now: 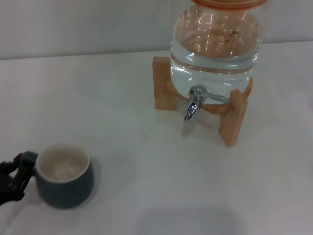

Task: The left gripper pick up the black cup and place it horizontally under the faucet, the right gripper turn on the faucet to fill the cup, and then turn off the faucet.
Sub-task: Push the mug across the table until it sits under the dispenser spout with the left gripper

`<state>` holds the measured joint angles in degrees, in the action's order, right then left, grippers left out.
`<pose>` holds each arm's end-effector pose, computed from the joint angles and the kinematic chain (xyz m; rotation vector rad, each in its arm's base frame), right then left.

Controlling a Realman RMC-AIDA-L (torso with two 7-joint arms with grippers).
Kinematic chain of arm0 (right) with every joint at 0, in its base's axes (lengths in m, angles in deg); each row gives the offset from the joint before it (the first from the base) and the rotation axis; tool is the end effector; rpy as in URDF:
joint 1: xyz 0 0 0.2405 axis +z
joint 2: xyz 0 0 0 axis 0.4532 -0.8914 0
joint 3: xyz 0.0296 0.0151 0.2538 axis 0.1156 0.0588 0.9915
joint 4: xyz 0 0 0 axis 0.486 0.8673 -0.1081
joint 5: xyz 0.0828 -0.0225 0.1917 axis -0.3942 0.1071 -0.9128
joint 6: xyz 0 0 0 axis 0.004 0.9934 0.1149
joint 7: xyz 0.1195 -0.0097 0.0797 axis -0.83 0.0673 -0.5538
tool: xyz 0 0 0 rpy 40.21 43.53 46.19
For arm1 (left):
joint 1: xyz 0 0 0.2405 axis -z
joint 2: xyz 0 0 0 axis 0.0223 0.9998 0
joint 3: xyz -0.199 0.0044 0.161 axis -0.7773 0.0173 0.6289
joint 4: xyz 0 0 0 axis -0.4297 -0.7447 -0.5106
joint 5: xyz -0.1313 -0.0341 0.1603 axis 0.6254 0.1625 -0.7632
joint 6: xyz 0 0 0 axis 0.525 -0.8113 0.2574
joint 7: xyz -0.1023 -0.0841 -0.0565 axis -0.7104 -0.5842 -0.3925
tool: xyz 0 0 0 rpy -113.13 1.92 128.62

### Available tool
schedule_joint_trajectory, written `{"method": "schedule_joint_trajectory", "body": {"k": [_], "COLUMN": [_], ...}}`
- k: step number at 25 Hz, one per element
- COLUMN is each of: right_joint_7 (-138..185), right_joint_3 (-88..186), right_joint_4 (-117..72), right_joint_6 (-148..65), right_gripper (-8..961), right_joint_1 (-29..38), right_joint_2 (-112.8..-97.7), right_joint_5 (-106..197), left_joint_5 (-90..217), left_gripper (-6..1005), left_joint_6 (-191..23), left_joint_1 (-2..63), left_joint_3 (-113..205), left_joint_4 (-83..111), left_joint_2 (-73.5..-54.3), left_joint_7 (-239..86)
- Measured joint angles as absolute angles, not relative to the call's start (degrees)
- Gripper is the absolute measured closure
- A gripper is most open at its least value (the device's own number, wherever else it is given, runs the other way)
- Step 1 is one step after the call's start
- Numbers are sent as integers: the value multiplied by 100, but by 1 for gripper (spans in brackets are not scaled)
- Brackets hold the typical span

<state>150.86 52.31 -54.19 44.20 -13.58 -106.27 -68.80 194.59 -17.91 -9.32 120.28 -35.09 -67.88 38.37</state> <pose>0.4157 0.2521 0.2003 -1.3607 0.5174 0.7200 -0.3503 0.2272 0.0014 -2.0446 -0.8716 -0.6874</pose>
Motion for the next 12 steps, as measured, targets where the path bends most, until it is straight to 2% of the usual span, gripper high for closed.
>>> {"method": "schedule_joint_trajectory", "body": {"k": [12], "right_joint_7": [15112], "right_joint_3": [5117], "right_joint_4": [-5419], "right_joint_6": [4443], "right_gripper": [163], "right_joint_1": [-1172], "right_joint_2": [-10656], "right_joint_5": [-6878], "left_joint_5": [18664], "left_gripper": [814], "left_joint_6": [-1803], "left_joint_1": [220], "left_joint_3": [12041], "left_joint_4": [-3261], "left_joint_2": [-6804], "left_joint_7": [3710]}}
